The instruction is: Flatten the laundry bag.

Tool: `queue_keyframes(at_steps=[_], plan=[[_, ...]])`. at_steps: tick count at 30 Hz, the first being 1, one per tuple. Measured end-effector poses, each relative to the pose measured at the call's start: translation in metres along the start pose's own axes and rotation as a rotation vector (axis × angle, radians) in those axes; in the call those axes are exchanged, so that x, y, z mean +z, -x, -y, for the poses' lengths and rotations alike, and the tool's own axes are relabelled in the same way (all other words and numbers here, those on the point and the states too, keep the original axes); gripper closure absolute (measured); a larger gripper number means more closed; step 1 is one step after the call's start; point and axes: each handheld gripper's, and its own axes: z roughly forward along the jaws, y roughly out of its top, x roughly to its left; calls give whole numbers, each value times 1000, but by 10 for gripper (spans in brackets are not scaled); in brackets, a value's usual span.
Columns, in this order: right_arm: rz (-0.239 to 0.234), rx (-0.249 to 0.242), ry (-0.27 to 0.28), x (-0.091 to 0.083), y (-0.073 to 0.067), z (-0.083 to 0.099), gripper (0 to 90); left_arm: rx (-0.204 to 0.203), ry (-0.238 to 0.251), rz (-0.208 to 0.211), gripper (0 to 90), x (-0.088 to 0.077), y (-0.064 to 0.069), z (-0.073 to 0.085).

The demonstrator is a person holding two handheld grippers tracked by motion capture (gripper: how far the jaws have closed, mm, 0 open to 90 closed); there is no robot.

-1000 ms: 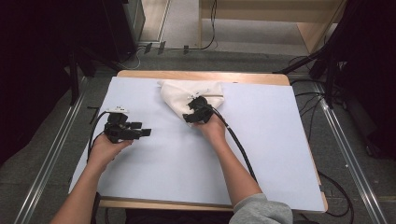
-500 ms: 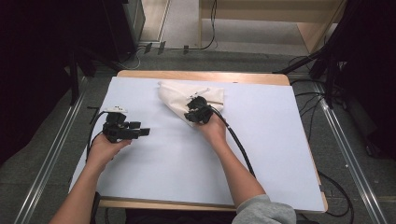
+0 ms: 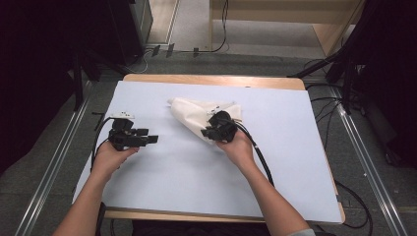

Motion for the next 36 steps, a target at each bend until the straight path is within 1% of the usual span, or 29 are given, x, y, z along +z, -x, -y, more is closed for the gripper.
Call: queue_keyframes(at_steps=[1, 2, 3, 6, 7, 9, 10, 11, 12, 13, 14, 17, 18, 19, 21, 22, 23, 24, 26, 27, 28, 29, 30, 31, 32, 33, 34, 36], plan=[[-7, 2, 4, -2, -1, 4, 809, 2, -4, 0, 376, 0, 0, 0], [-13, 5, 1, -7, -6, 11, 806, 1, -3, 0, 376, 1, 0, 0], [-13, 5, 1, -7, -6, 11, 806, 2, -5, 1, 376, 1, 1, 0], [-21, 11, 4, -11, -12, 23, 796, 5, -2, 2, 375, 2, 2, 0], [-24, 7, 4, -11, -13, 26, 794, 8, -6, 2, 376, 2, 2, -1], [-30, 3, -14, -9, -15, 34, 775, 10, -10, 1, 376, 3, 2, -1], [-32, 14, -20, -8, -15, 36, 764, 11, -11, 1, 376, 3, 2, -1], [-38, 12, -16, -7, -14, 38, 737, 11, -9, 2, 376, 3, 2, -1], [-44, 18, -19, -6, -13, 40, 668, 11, -8, 4, 376, 3, 2, -1], [-48, 35, -19, -6, -12, 40, 623, 11, -5, 5, 376, 4, 2, -1], [-60, 32, -20, -8, -12, 40, 582, 12, -6, 5, 376, 4, 1, -2], [-72, 27, -10, -18, -10, 40, 537, 13, -11, 2, 376, 4, 1, -2], [-80, 33, 2, -24, -9, 40, 537, 10, -9, 3, 376, 4, 1, -2], [-81, 38, 14, -30, -7, 40, 542, 9, -10, 3, 376, 5, 1, -2], [-63, 41, 38, -44, -2, 40, 611, 11, -9, 4, 376, 5, 1, -3], [-53, 42, 41, -48, 0, 41, 677, 13, -8, 4, 376, 5, 1, -3], [-29, 56, 45, -58, 8, 44, 793, 12, -10, 5, 376, 5, 2, -3], [-29, 56, 45, -58, 8, 44, 793, 13, -10, 3, 376, 5, 2, -3], [-23, 93, 43, -65, 19, 51, 884, 14, -11, 1, 376, 5, 2, -3], [-18, 96, 42, -66, 22, 53, 900, 13, -11, 1, 376, 5, 2, -3], [6, 109, 32, -66, 27, 57, 900, 15, -11, 1, 376, 5, 2, -3], [15, 127, 24, -64, 33, 62, 900, 14, -11, 1, 376, 5, 2, -3], [15, 127, 24, -64, 33, 62, 900, 13, -10, 1, 376, 5, 2, -3], [28, 146, 16, -61, 40, 66, 900, 14, -8, 2, 376, 5, 2, -3], [28, 146, 16, -61, 40, 66, 900, 13, -8, 6, 376, 5, 2, -3], [37, 151, 15, -61, 43, 67, 900, 12, -5, 5, 376, 5, 1, -3], [48, 162, 19, -60, 46, 67, 900, 10, -4, 4, 376, 5, 1, -3], [53, 166, 35, -62, 48, 66, 900, 7, -5, 6, 376, 5, 1, -3]])
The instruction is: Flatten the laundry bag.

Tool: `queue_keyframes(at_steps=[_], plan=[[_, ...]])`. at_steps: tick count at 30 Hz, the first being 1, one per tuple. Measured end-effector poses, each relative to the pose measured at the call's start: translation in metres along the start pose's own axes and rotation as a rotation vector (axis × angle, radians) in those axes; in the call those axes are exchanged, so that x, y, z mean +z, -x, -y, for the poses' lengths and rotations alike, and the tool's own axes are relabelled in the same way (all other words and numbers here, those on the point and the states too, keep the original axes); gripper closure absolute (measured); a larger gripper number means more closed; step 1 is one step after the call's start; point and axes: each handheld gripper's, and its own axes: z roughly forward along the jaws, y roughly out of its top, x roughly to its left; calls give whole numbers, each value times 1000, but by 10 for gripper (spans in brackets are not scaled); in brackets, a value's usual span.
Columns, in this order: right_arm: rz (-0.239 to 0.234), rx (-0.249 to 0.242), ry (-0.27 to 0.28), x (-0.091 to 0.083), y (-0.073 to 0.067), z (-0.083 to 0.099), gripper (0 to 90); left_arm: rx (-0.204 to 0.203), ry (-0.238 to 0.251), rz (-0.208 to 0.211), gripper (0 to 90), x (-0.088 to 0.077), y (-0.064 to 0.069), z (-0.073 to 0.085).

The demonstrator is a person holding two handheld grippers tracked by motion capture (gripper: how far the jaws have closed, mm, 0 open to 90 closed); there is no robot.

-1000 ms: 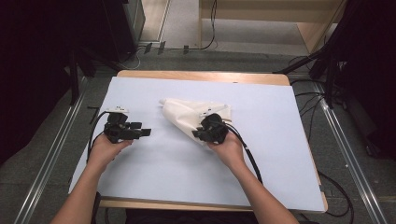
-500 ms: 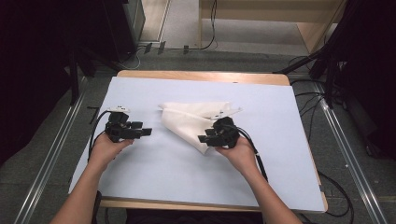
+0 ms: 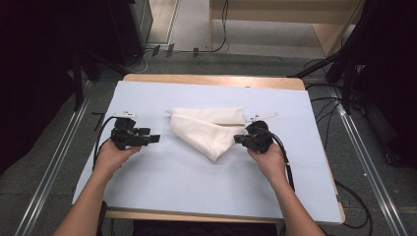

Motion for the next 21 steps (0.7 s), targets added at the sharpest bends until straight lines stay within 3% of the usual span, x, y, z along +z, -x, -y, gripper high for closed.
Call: queue_keyframes(at_steps=[5, 7, 10, 16, 19, 21], plan=[[0, 0, 24, 2, 2, -15, 900, 3, -5, 4, 376, 1, 2, -1], [22, -12, 20, 6, 5, -25, 900, 6, -3, 6, 376, 1, 2, -1], [46, 21, 28, 6, 16, -31, 900, 9, -2, 3, 376, 1, 2, -1], [69, 85, 18, 0, 33, -12, 899, -3, 3, 0, 377, -1, -1, 0], [84, 126, 3, 0, 42, 3, 841, 2, 1, -1, 377, 0, 1, -1], [85, 130, 4, 0, 43, 4, 807, 11, -4, 0, 377, 1, 2, -1]])
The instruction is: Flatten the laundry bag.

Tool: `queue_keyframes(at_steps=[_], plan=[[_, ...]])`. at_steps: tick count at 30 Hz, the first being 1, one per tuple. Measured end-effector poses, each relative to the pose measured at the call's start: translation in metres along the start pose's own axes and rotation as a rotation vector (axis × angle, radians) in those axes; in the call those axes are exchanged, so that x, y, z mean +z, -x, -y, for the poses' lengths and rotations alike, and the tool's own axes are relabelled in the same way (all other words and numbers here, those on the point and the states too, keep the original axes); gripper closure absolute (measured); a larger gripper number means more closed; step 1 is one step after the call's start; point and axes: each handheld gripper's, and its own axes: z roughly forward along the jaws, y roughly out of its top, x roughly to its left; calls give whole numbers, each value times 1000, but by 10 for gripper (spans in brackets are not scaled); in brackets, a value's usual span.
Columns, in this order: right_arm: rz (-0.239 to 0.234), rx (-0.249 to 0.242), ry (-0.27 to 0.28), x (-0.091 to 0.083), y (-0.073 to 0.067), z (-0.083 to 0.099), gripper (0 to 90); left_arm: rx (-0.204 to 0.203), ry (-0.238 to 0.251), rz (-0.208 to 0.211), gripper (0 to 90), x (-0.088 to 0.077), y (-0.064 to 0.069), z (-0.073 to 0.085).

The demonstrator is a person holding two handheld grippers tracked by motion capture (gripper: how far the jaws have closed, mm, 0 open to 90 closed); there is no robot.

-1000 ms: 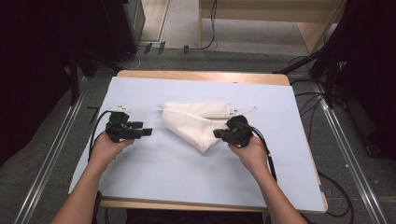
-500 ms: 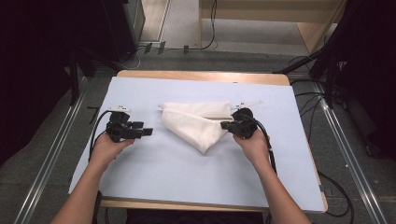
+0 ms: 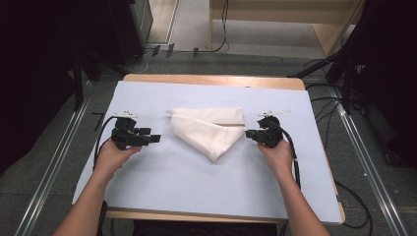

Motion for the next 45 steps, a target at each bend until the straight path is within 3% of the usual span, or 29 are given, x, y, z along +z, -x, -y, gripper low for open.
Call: queue_keyframes(at_steps=[4, 6, 9, 13, 17, 19, 22, 25, 29, 32, 35, 40, 45], plan=[[-10, 3, 62, 1, 0, -4, 631, -3, -3, 1, 377, 2, 0, 0], [-17, 19, 86, 2, 1, -6, 598, -4, -5, 2, 377, 2, 0, 0], [-17, 31, 71, 9, 1, -8, 539, -5, -2, 1, 377, 2, 0, 0], [16, 8, 51, 20, -4, -10, 482, -4, -4, 0, 377, 2, 0, 0], [24, 5, -6, 34, -5, -9, 521, -5, -3, 1, 377, 1, -1, 0], [35, -12, -2, 36, -6, -8, 555, -5, -2, 0, 377, 1, -1, 0], [62, -35, -3, 36, -9, -8, 680, -6, -1, 1, 377, 2, -1, 0], [60, -56, -14, 36, -12, -7, 807, -5, -4, 0, 377, 2, -1, 0], [56, -67, -9, 31, -14, -10, 851, -6, -2, 0, 377, 1, -1, 0], [27, -61, 38, 18, -18, -15, 853, -9, 1, -6, 377, -1, -3, 0], [6, -90, 77, 5, -26, -22, 853, -7, 6, -15, 378, -3, -3, -1], [-58, -140, 123, -14, -49, -36, 852, -20, 25, -22, 379, -10, -4, -1], [-125, -194, 138, -19, -74, -43, 845, -30, 43, -25, 379, -17, -6, -1]])
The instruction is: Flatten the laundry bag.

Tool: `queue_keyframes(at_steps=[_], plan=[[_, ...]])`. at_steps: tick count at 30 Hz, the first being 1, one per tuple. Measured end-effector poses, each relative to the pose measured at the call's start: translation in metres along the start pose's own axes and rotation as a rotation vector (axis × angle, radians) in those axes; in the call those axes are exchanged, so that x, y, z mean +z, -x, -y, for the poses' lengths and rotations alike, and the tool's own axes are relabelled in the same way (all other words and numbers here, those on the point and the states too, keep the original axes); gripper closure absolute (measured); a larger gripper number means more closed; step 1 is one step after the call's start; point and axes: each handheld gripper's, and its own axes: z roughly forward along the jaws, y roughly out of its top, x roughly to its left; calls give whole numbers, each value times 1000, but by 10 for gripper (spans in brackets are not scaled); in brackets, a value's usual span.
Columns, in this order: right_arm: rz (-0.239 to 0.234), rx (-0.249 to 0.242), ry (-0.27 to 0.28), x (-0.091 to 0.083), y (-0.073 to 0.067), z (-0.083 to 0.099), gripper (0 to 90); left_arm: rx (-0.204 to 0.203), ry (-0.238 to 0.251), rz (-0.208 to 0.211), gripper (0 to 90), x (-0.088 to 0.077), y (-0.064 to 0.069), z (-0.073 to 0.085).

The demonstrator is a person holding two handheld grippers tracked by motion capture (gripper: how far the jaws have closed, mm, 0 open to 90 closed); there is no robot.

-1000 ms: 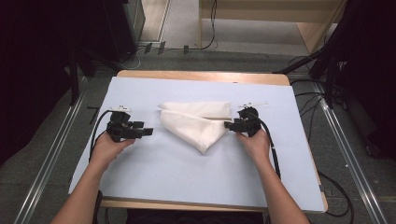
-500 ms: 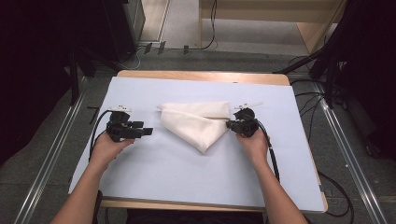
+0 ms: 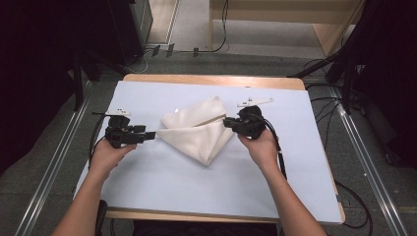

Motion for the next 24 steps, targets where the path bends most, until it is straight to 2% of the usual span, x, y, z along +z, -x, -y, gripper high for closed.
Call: queue_keyframes(at_steps=[3, 11, 14, 18, 21, 24], plan=[[-43, -17, 7, 4, -11, -5, 843, -1, 8, -6, 380, -4, -1, 0], [-116, -66, -35, 27, -37, -13, 830, -27, 17, -37, 383, -10, -9, 4], [-141, -78, -44, 31, -44, -15, 788, -40, 19, -48, 384, -14, -13, 5], [-176, -73, -34, 27, -45, -19, 670, -55, 26, -58, 385, -18, -18, 8], [-173, -87, -12, 15, -46, -23, 619, -68, 31, -66, 385, -20, -21, 10], [-166, -90, 19, 1, -44, -26, 644, -70, 33, -74, 386, -22, -23, 10]])
